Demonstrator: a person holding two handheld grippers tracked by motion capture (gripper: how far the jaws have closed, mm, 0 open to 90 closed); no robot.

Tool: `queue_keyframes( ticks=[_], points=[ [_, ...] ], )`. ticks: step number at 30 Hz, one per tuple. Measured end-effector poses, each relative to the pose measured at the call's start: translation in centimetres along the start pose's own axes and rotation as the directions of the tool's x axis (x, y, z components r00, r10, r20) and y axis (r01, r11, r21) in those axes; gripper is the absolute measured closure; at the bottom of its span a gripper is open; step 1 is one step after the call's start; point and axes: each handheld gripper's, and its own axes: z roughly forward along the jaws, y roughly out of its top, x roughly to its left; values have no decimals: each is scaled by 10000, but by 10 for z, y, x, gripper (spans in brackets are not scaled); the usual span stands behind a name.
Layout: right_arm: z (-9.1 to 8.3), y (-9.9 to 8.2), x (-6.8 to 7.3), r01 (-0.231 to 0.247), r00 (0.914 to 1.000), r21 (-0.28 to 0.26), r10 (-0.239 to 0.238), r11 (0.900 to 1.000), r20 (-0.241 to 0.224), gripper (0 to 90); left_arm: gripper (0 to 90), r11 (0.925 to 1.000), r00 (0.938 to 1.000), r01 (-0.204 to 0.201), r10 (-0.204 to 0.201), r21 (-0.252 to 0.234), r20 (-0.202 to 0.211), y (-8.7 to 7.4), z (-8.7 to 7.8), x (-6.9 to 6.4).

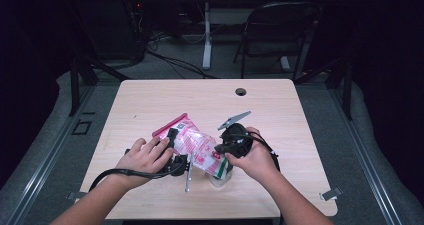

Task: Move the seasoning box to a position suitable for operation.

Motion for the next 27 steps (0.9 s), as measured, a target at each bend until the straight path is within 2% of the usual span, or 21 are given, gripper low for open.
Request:
queue_keyframes(
  ticks=[2,8,10,20,27],
  points=[
    [0,0,0,22,10000,1,-22,10000,13,900,709,9999,9999,102,-102,-60,-27,1,0,-1],
    [0,-2,1,45,9999,61,-46,10000,91,900,711,9997,9995,-243,243,3,-198,3,-1,-2],
    [1,-2,0,39,10000,51,-40,10000,79,900,711,9998,9997,-173,173,-4,-149,3,0,-3],
    [3,-3,-1,19,10000,109,-20,9999,89,900,714,9990,9985,-455,456,30,-306,6,-1,-4],
    [4,-4,-1,19,9999,82,-20,10000,100,900,716,9987,9978,-515,516,17,-409,7,-1,-4]
  ],
)
